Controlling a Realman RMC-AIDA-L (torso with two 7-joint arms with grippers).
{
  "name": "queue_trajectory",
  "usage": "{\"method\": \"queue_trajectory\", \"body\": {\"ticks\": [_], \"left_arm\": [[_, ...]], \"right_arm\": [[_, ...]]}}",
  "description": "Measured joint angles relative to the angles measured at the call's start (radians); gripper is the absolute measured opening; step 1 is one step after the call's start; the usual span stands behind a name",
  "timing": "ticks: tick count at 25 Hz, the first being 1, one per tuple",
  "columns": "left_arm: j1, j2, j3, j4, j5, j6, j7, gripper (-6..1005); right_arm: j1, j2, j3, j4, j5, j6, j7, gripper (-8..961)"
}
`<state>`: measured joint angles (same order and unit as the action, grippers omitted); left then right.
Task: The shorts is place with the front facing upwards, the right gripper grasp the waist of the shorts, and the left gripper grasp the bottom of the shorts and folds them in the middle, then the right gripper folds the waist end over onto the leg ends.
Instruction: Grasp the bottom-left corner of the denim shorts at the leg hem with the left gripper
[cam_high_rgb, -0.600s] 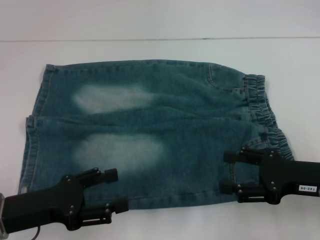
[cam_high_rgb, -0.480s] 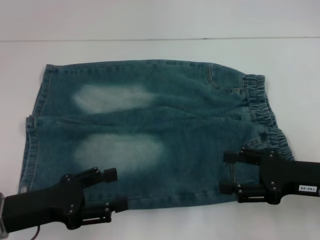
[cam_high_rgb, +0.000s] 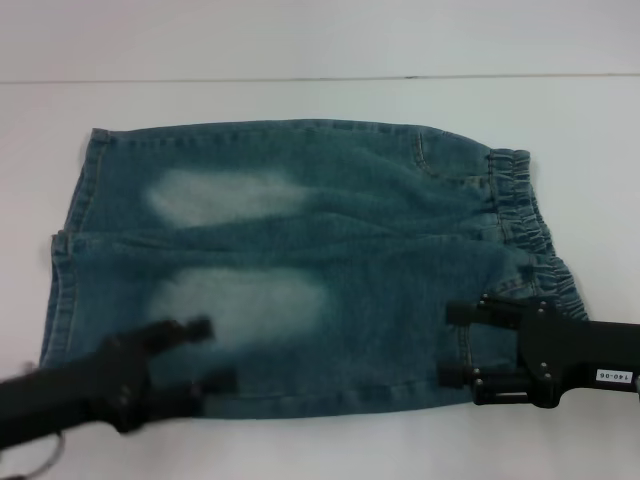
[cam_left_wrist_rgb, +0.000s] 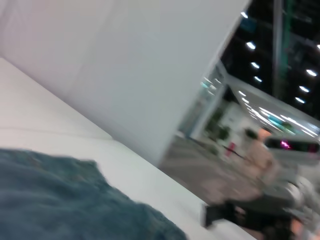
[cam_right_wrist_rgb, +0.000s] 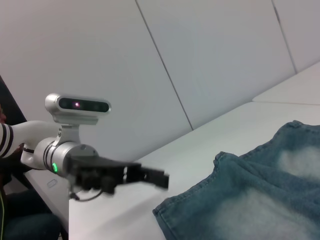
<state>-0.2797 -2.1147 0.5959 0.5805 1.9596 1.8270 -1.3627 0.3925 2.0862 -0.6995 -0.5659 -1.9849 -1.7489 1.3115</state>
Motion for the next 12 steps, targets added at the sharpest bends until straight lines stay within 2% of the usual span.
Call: {"method": "queue_trajectory", "body": {"ticks": [4,6,9,12], "left_arm": [[0.031,0.01,-0.173,0.039,0.005,-0.036,0.003,900],[0.055,0.005,-0.233,0.064,0.005,-0.09,0.016,900],[0.092,-0.007,-0.254,0.076,0.015,-0.186,0.049,899],[0.118,-0.019,-0.253,0.081,0.048,-0.225,0.057,899]], "right_arm": [[0.0,0.0,0.001,0.0,0.0,-0.006,0.0,915],[0.0,0.0,0.004,0.0,0.0,-0.008,0.0,915],[0.0,0.0,0.003,0.0,0.0,-0.003,0.0,915],[-0.001,0.0,0.0,0.002,0.0,-0.001,0.0,915]]}}
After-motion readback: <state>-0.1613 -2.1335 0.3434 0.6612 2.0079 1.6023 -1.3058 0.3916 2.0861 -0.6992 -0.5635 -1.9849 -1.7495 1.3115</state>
